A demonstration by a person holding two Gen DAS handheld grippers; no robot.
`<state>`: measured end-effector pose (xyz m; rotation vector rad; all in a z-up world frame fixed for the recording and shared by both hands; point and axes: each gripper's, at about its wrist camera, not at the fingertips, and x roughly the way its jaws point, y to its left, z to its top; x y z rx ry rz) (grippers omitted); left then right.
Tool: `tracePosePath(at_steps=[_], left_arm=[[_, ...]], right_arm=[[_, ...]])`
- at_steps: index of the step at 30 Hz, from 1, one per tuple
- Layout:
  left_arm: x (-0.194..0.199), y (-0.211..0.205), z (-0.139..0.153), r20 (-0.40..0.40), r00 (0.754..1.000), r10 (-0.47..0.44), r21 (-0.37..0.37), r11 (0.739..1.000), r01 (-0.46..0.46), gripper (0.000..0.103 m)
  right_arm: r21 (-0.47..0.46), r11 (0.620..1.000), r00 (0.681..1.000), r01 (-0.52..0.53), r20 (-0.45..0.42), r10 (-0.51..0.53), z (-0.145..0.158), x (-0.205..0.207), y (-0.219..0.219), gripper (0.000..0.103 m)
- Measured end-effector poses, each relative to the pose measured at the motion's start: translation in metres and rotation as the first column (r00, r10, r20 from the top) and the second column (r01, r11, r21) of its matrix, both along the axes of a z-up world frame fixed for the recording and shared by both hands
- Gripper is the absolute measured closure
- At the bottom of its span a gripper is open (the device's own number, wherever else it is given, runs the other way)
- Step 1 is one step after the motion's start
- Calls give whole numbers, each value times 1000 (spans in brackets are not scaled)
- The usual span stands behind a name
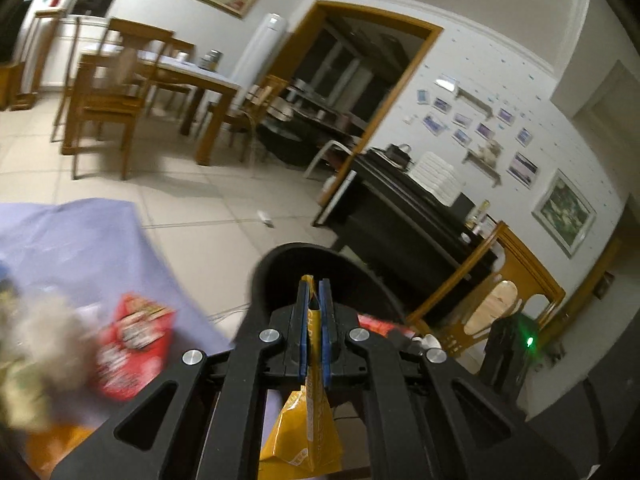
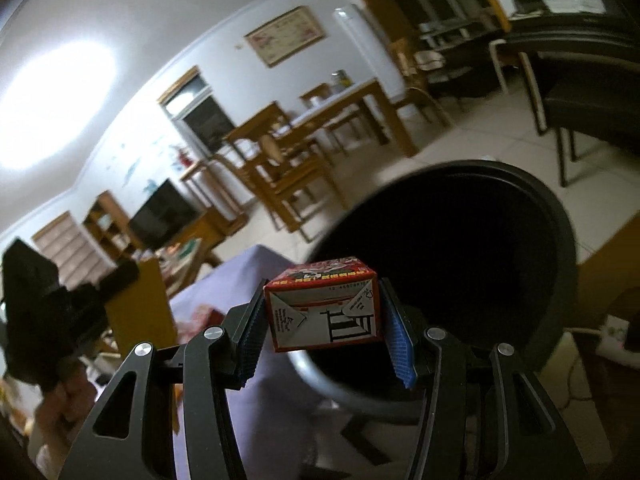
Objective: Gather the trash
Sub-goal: 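Carry both items over the black bin and open both tools to drop them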
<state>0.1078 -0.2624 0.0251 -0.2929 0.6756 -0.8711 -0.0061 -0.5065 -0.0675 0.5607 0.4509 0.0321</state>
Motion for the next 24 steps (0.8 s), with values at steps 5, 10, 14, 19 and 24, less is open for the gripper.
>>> tracePosePath(at_steps=[5, 10, 14, 19, 24], left_arm=[[15, -47, -10, -4, 998, -60, 3, 998, 60, 97], [31, -81, -23, -16, 997, -78, 25, 997, 79, 97], [40, -87, -32, -39, 997, -63, 60, 996, 65, 94], [38, -90, -28, -19, 999, -41, 119, 992, 43, 71], [19, -70, -12, 84, 996, -1, 133, 991, -10, 17]], right_arm=[[7, 999, 998, 54, -25, -54, -24, -2, -29, 50], [33, 997, 997, 67, -29, -66, -40, -7, -49, 50], [70, 997, 999, 42, -27, -40, -48, -5, -60, 49], [99, 994, 999, 42, 7, -42, -45, 0, -72, 17], [76, 995, 998, 64, 14, -65, -39, 3, -69, 10]])
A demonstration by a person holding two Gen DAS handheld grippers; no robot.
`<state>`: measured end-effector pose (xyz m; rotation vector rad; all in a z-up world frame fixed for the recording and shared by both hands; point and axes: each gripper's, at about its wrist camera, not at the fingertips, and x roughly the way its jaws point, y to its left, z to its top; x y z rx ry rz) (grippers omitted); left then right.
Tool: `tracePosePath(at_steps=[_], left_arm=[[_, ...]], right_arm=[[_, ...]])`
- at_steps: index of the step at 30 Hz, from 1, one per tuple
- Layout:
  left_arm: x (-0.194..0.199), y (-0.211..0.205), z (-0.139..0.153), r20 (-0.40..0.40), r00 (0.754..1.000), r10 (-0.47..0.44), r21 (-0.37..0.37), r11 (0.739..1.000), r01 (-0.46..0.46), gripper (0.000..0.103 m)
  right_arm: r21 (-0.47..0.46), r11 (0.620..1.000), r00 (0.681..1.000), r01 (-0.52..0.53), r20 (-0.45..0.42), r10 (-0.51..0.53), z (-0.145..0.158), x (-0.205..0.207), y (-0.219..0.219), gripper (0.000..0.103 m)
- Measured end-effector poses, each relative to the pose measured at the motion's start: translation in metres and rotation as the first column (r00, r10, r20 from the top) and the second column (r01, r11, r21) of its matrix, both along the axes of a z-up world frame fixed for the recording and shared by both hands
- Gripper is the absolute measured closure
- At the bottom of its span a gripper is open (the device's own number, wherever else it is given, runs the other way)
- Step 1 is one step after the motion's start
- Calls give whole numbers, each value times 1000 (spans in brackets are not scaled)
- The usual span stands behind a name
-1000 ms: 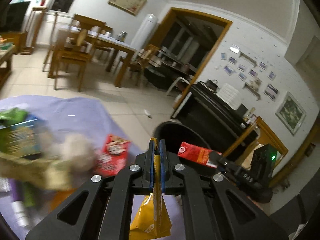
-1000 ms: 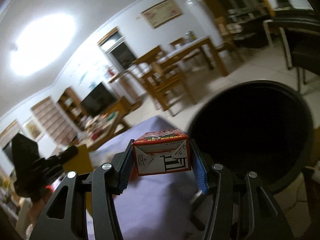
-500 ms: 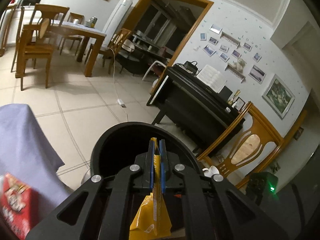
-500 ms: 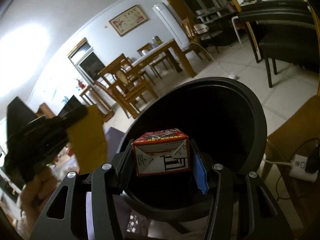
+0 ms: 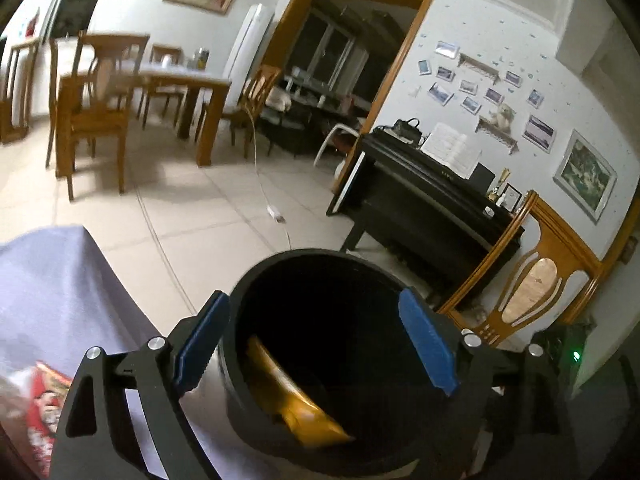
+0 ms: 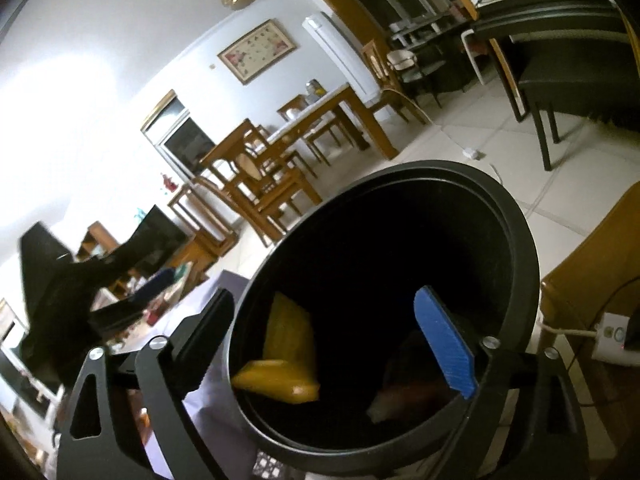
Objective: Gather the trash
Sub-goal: 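Carry both items over the black bin and open both tools to drop them, then move both open tools back over the trash pile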
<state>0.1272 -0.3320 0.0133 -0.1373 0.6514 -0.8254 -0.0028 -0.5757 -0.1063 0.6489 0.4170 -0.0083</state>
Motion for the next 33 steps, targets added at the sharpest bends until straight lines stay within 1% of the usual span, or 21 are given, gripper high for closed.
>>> tracePosePath(at_steps=[4, 6, 9, 12, 14, 17, 19, 21, 23, 25, 26, 27, 28, 29, 30, 31, 32, 33], left_arm=[[-17, 21, 5, 3, 1000, -8, -6, 1000, 8, 17], [-27, 30, 6, -2, 1000, -7, -4, 1000, 7, 15], [-42, 48, 4, -13, 1000, -2, -4, 1000, 2, 15], [-57, 69, 3, -27, 1000, 16, -13, 1000, -16, 15], [-68, 90, 3, -34, 999, 38, -24, 999, -39, 15], [-82, 115, 6, -22, 997, 79, -26, 996, -80, 15], [-96, 139, 8, 1, 992, 123, -18, 992, -123, 15], [-107, 167, 10, 18, 983, 183, -8, 983, -182, 12], [-115, 202, 9, 31, 965, 261, 3, 965, -261, 11], [-115, 235, 8, 22, 939, 344, 16, 939, -344, 11], [-115, 259, 5, 5, 914, 406, 27, 913, -406, 11], [-115, 274, 3, -3, 894, 447, 39, 894, -447, 11], [-115, 293, 0, -2, 860, 511, 69, 858, -510, 11], [-114, 305, -1, 3, 832, 554, 97, 828, -552, 11], [-113, 323, -4, 4, 795, 606, 130, 788, -602, 11], [-112, 337, -7, -9, 772, 636, 144, 764, -629, 11], [-110, 349, -10, -25, 754, 656, 154, 748, -645, 11], [-108, 362, -13, -42, 737, 675, 168, 732, -661, 11]], right_arm=[[-36, 999, 1000, 11, -28, -12, 6, 9, 6, 9], [-30, 1000, 999, 0, -36, -1, 10, 14, 9, 8], [-36, 999, 997, -18, -74, 15, 17, 29, 18, 4], [-39, 998, 997, 41, -66, -43, 17, 30, 23, 4], [-34, 997, 997, 68, -32, -70, 16, 30, 26, 4], [-25, 996, 994, 83, -67, -84, 15, 34, 29, 4], [-67, 994, 992, 84, -91, -90, 15, 35, 38, 4], [-135, 986, 991, 97, -73, -108, 22, 33, 54, 4], [-216, 971, 994, 101, -20, -108, 36, 27, 81, 4], [-269, 961, 998, 67, 38, -59, 49, 24, 108, 4], [-295, 954, 998, 44, 55, -29, 54, 25, 121, 4], [-338, 941, 997, 5, 70, 20, 62, 26, 143, 4], [-380, 924, 994, -46, 72, 79, 69, 29, 166, 5], [-407, 909, 989, -92, 66, 130, 73, 33, 184, 5], [-429, 893, 982, -138, 61, 181, 77, 35, 203, 6], [-450, 872, 969, -193, 55, 242, 80, 39, 225, 7], [-469, 848, 952, -245, 49, 302, 82, 43, 246, 8], [-497, 812, 929, -306, 33, 370, 84, 48, 273, 13]])
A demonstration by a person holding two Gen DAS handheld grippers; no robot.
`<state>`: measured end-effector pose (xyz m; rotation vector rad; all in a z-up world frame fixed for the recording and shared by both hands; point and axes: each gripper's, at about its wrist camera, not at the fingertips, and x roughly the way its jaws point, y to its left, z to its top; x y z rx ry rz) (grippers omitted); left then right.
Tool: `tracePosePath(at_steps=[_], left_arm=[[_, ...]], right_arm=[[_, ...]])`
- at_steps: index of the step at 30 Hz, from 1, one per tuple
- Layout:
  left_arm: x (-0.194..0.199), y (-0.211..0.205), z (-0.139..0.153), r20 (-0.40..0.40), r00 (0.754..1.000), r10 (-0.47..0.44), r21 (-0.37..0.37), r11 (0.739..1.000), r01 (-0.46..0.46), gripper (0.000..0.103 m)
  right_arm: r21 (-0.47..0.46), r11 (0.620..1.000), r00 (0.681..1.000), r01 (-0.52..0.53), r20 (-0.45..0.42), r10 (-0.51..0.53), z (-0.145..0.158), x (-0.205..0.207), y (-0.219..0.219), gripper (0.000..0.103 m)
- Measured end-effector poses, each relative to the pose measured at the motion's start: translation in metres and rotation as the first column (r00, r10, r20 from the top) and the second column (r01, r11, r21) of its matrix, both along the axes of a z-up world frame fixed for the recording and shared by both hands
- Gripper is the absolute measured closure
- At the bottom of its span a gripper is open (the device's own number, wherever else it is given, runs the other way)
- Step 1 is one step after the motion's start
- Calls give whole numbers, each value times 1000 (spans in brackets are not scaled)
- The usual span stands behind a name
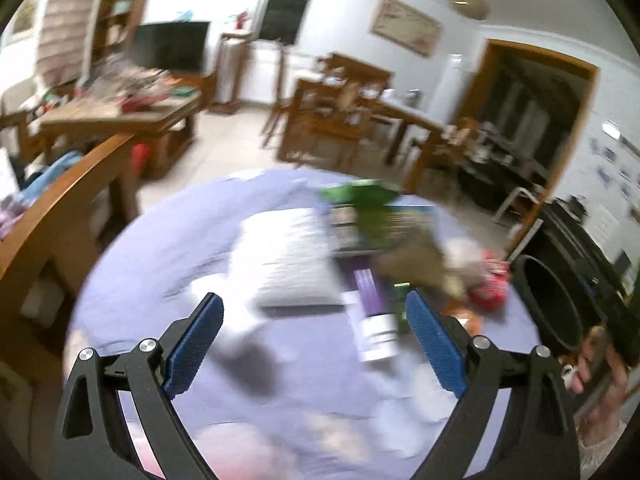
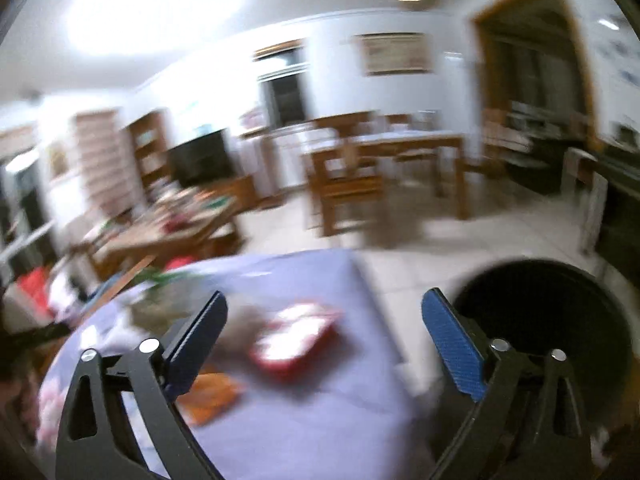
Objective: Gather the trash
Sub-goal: 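Move both open tools back over the trash pile, then grasp the beige drink pouch with the right tool while the left tool grasps the white paper cup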
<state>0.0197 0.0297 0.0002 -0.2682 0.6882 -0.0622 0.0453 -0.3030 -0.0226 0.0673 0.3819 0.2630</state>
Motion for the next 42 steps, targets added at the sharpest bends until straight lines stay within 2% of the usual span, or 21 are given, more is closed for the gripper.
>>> tracePosePath(at_steps=[3, 4, 8, 12, 15, 18, 19, 20, 24, 27, 32, 37, 42], left_arm=[[9, 23, -11, -60, 997, 40, -5, 999, -40, 12], [12, 29, -17, -79, 996, 40, -13, 999, -41, 12], [25, 39, -34, -146, 989, 8, -37, 999, -14, 14], [29, 43, -53, -184, 982, -30, -35, 999, 24, 31], [35, 41, -61, -204, 978, -49, -14, 999, 47, 41], [39, 42, -62, -200, 977, -69, -11, 998, 68, 41], [40, 43, -62, -199, 977, -74, -9, 997, 73, 41], [41, 43, -62, -199, 977, -81, -6, 997, 82, 41], [40, 46, -63, -194, 975, -109, -12, 994, 109, 41], [37, 51, -60, -171, 977, -127, -27, 992, 124, 42], [26, 49, -48, -102, 983, -152, -32, 988, 149, 42], [12, 36, -35, -47, 978, -205, -60, 977, 202, 41], [0, 10, -14, 28, 965, -260, -61, 963, 261, 41]], right_arm=[[-114, 984, 991, -134, -33, 131, 0, 12, 64, 30], [-167, 965, 979, -202, -58, 195, -4, 17, 90, 33], [-337, 887, 949, -316, -100, 300, -19, 29, 163, 35], [-455, 820, 936, -348, -119, 331, -34, 40, 206, 35], [-508, 785, 932, -355, -132, 337, -43, 50, 225, 36], [-566, 747, 935, -349, -156, 318, -61, 59, 240, 52], [-576, 740, 936, -348, -169, 308, -65, 63, 244, 62], [-575, 738, 935, -353, -182, 305, -68, 65, 244, 66], [-536, 760, 930, -368, -193, 314, -72, 66, 245, 68], [-469, 795, 923, -385, -180, 341, -61, 59, 238, 69], [-275, 859, 901, -432, -162, 402, -33, 37, 212, 69], [-84, 889, 886, -450, -168, 433, -20, 25, 184, 69], [85, 917, 902, -391, -163, 400, -10, 19, 145, 69]])
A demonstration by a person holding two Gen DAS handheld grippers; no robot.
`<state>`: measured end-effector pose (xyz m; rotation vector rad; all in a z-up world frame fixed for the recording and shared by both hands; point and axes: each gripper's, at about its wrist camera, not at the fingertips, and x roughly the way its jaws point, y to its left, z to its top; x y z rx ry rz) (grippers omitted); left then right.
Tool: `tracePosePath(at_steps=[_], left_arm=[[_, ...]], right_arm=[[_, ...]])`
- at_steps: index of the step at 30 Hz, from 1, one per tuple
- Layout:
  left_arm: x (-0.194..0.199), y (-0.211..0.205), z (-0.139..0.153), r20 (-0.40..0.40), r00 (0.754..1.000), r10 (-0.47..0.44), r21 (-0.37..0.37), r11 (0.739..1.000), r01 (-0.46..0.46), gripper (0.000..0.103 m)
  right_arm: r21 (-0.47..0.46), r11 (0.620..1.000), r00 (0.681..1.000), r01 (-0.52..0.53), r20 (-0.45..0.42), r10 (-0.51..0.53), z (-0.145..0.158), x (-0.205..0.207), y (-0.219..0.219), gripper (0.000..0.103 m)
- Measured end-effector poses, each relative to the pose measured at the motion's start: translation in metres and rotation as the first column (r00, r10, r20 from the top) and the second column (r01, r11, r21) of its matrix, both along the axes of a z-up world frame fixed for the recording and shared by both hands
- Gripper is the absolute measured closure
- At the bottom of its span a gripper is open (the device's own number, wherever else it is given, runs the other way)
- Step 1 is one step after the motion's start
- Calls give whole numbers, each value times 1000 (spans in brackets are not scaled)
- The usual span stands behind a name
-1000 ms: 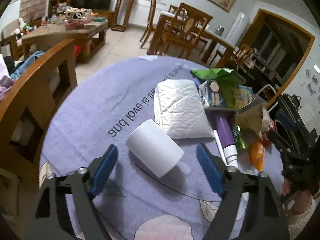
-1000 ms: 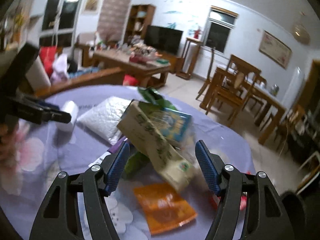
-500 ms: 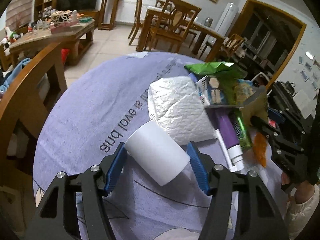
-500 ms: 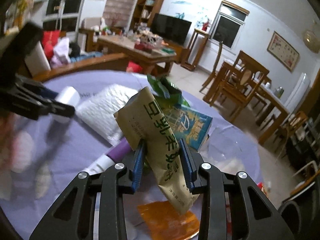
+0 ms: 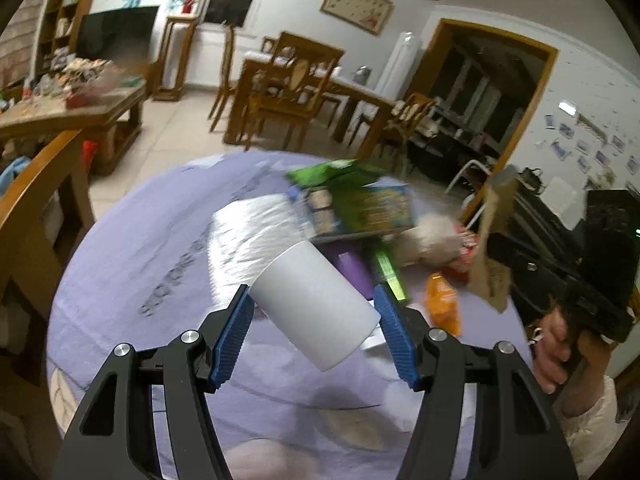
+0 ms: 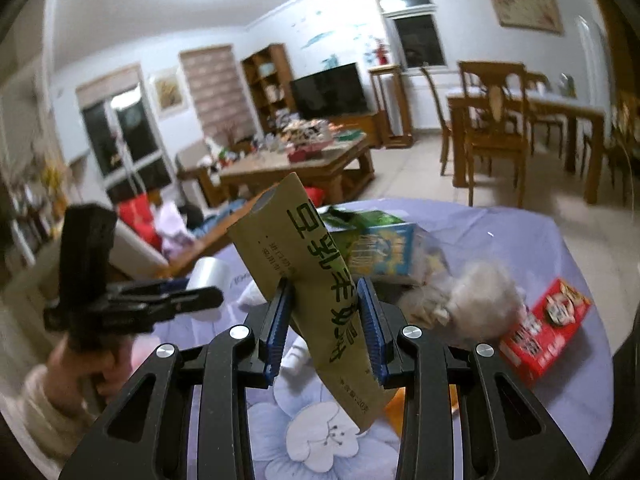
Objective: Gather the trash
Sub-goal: 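Grasp the beige drink pouch with the right tool while the left tool grasps the white paper cup, then carry the pouch and cup over the black bin and open both tools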
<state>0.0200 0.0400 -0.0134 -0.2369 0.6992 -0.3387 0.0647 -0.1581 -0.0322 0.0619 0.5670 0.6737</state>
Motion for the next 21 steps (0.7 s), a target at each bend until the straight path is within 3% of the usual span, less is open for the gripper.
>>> tracePosePath(at_steps=[5, 10, 16, 21], left_arm=[[-2, -37, 20, 58, 995, -76, -20, 997, 77, 41], [7, -87, 37, 97, 978, -186, -54, 980, 192, 41], [18, -160, 50, 137, 936, -324, -66, 940, 335, 41], [31, -218, 48, 133, 900, -414, -87, 900, 427, 41]], right_arm=[[107, 987, 993, 117, -35, -114, 8, -3, -53, 69], [208, 941, 964, 266, -55, -261, 21, -10, -118, 69], [296, 853, 895, 430, -16, -446, 40, -31, -202, 69], [355, 764, 821, 540, -21, -570, 36, -48, -274, 69]])
